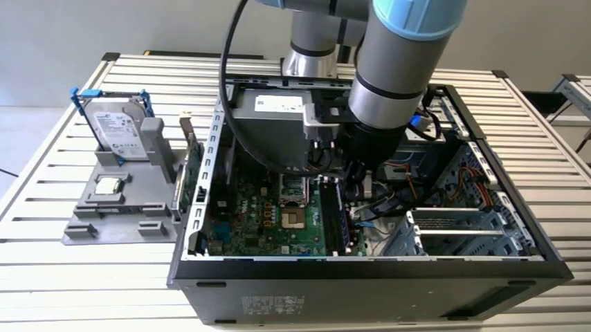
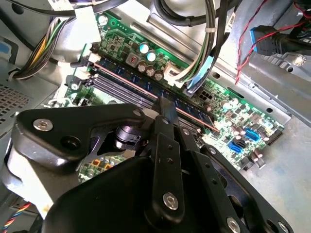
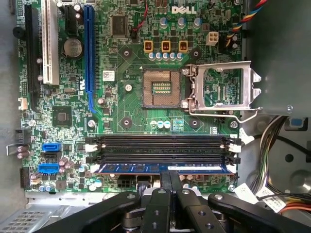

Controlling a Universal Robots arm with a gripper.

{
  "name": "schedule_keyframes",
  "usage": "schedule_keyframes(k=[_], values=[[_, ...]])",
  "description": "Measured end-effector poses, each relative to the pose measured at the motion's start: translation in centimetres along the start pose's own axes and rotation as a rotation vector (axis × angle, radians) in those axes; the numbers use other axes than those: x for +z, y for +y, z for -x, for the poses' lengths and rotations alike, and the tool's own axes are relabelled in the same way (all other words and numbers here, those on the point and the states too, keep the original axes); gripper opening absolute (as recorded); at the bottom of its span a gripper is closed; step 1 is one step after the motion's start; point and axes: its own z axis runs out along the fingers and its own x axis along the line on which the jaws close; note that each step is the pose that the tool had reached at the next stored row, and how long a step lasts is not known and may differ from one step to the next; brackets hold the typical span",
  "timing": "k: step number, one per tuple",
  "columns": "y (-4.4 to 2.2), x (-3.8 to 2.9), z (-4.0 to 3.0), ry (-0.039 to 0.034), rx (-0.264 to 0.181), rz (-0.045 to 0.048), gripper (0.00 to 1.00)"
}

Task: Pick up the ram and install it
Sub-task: 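Press down the ram until it locks into place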

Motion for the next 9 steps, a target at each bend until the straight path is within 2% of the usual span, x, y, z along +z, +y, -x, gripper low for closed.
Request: schedule_keyframes(k=[9], values=[[0.0, -0.35, 0.0, 0.0, 0.0, 0.0, 0.0]])
